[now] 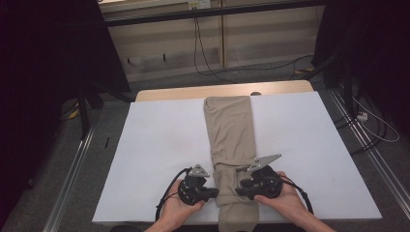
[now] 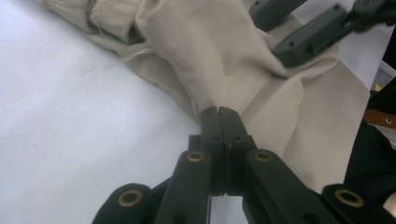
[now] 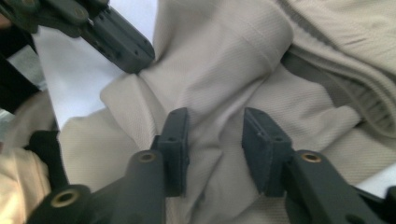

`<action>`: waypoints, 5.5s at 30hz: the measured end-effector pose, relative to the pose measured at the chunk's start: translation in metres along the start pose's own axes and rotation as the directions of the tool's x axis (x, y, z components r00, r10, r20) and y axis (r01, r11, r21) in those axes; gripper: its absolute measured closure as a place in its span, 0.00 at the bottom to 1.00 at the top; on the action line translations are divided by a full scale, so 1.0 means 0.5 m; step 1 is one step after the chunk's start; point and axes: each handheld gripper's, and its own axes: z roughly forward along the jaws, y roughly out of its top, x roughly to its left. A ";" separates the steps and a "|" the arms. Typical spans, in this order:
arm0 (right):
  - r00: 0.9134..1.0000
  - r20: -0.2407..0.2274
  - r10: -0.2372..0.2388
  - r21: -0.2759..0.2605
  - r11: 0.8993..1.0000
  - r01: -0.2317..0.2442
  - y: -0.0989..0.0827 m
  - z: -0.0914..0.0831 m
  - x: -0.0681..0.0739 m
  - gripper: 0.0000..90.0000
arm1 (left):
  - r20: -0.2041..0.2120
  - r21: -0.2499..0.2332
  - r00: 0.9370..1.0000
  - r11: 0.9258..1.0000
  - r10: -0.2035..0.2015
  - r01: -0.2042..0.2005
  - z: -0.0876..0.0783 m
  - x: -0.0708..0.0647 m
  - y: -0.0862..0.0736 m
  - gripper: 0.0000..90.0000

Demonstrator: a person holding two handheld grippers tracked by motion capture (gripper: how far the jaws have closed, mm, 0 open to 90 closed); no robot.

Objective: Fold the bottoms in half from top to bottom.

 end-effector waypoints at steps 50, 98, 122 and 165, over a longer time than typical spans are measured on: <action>0.994 -0.109 0.026 -0.004 1.000 -0.026 -0.064 -0.072 0.026 0.98 | 0.154 0.001 0.966 0.978 0.208 -0.210 -0.003 -0.071 -0.011 0.97; 0.987 0.158 -0.018 -0.070 0.997 0.029 0.050 -0.018 -0.136 0.93 | -0.103 -0.168 0.988 0.978 0.111 -0.127 0.044 0.100 0.118 0.96; 0.991 -0.125 -0.046 -0.069 0.997 0.037 -0.082 -0.161 0.105 0.93 | 0.168 -0.133 0.971 0.980 0.169 -0.148 -0.114 -0.138 -0.049 0.98; 0.949 0.278 0.149 -0.214 0.973 -0.090 0.222 0.030 -0.407 0.36 | -0.330 -0.252 0.943 0.967 -0.053 -0.034 0.065 0.337 0.281 0.20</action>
